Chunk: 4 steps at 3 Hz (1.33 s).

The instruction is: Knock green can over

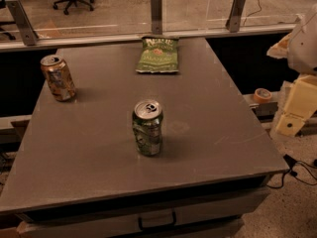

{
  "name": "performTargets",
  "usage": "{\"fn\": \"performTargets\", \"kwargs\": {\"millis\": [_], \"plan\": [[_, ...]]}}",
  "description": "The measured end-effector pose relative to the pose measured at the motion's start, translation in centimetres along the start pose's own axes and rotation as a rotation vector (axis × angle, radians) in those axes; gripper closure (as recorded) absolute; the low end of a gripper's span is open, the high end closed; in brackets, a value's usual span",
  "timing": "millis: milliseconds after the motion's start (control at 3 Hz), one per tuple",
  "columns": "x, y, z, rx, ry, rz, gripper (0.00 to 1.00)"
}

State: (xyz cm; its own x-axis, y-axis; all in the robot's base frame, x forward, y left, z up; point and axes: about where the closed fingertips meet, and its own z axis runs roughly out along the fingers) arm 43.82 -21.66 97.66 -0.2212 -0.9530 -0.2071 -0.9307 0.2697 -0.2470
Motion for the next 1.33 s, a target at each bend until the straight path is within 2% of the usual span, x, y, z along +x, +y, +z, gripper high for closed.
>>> {"fn": "performTargets", "kwargs": {"millis": [333, 667, 1333], "plan": [[0.0, 0.0, 0.0, 0.000, 0.000, 0.000, 0.00], [-0.9, 0.2, 1.0, -0.014, -0.077, -0.003, 0.00], [-7.1, 1.8, 6.6, -0.103, -0.421, -0.001, 0.00]]}}
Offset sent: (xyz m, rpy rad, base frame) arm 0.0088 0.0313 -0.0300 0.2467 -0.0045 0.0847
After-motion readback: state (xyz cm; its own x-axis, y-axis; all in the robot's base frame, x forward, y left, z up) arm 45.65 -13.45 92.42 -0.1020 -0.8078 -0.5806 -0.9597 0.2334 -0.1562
